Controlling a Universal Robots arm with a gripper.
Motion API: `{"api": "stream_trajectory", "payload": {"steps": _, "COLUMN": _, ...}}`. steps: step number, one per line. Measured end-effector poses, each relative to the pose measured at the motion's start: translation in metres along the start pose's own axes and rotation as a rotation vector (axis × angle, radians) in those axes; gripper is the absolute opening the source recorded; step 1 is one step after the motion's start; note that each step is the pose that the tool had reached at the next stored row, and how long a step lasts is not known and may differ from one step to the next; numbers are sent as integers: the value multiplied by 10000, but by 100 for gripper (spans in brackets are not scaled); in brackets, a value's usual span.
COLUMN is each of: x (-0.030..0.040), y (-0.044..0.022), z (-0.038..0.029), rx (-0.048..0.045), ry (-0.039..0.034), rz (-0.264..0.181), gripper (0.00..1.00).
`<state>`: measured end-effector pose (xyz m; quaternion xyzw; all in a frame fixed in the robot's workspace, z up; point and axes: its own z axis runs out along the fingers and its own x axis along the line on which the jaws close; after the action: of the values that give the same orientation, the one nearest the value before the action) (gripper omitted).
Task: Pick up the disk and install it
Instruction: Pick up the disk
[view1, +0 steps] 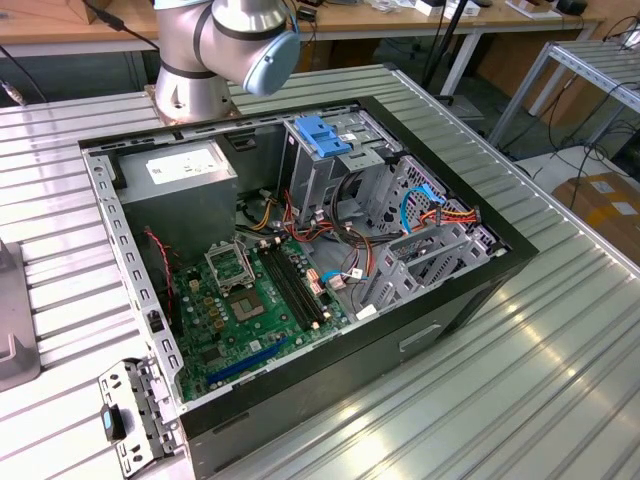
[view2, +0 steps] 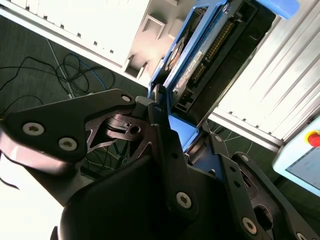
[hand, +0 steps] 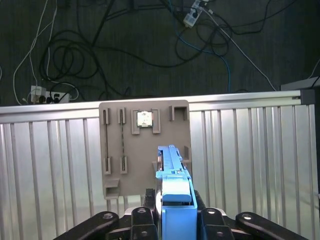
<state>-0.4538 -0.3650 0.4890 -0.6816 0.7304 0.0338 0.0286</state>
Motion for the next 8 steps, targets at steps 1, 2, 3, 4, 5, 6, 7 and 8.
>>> {"api": "stream_trajectory", "payload": {"steps": 1, "x": 0, "y": -5, "z": 0, "rx": 0, "ry": 0, "rz": 0, "gripper": 37}}
{"api": "stream_trajectory", "payload": {"steps": 2, "x": -1, "y": -9, "z": 0, "rx": 1, "ry": -1, "rz": 0, "gripper": 37}}
{"api": "stream_trajectory", "payload": {"steps": 3, "x": -1, "y": -14, "z": 0, "rx": 0, "ry": 0, "rz": 0, "gripper": 37}}
{"api": "stream_trajectory", "payload": {"steps": 4, "x": -1, "y": -21, "z": 0, "rx": 1, "ry": 0, "rz": 0, "gripper": 37}}
{"api": "stream_trajectory", "payload": {"steps": 5, "x": -2, "y": -26, "z": 0, "rx": 0, "ry": 0, "rz": 0, "gripper": 37}}
{"api": "stream_trajectory", "payload": {"steps": 6, "x": -2, "y": -30, "z": 0, "rx": 1, "ry": 0, "rz": 0, "gripper": 37}}
{"api": "stream_trajectory", "payload": {"steps": 7, "x": -2, "y": -35, "z": 0, "rx": 1, "ry": 0, "rz": 0, "gripper": 37}}
{"api": "stream_trajectory", "payload": {"steps": 8, "x": -3, "y": -41, "z": 0, "rx": 1, "ry": -1, "rz": 0, "gripper": 37}}
